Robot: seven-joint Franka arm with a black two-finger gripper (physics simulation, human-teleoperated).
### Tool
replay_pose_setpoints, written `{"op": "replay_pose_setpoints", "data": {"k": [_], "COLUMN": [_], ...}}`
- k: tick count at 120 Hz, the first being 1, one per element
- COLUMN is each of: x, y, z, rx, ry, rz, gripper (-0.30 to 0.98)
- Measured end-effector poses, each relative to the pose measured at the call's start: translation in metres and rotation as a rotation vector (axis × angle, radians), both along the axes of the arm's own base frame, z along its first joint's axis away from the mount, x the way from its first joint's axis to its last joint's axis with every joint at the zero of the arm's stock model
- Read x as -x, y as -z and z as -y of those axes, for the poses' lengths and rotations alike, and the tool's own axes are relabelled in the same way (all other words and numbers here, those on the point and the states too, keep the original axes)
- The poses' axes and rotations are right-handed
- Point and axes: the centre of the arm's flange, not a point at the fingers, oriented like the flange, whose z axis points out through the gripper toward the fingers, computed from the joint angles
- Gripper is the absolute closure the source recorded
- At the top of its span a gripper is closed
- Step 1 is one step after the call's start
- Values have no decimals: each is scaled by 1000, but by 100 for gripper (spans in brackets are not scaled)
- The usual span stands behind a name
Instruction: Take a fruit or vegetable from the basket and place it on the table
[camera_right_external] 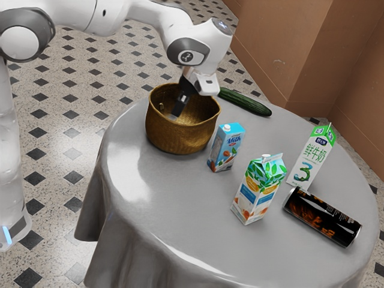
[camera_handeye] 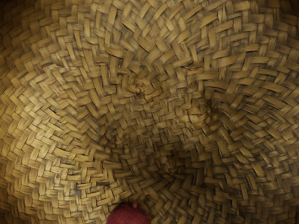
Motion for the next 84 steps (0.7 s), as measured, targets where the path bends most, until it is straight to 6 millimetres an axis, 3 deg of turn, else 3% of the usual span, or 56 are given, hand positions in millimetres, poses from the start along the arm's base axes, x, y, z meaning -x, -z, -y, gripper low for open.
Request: {"op": "replay_pose_setpoints", "data": {"k": [29,84], "x": [-3,-7], "y": [2,18], "z": [-11,-6], "rx": [-3,2], "ry": [-7,7], "rz": [26,8], "gripper": [0,0]}}
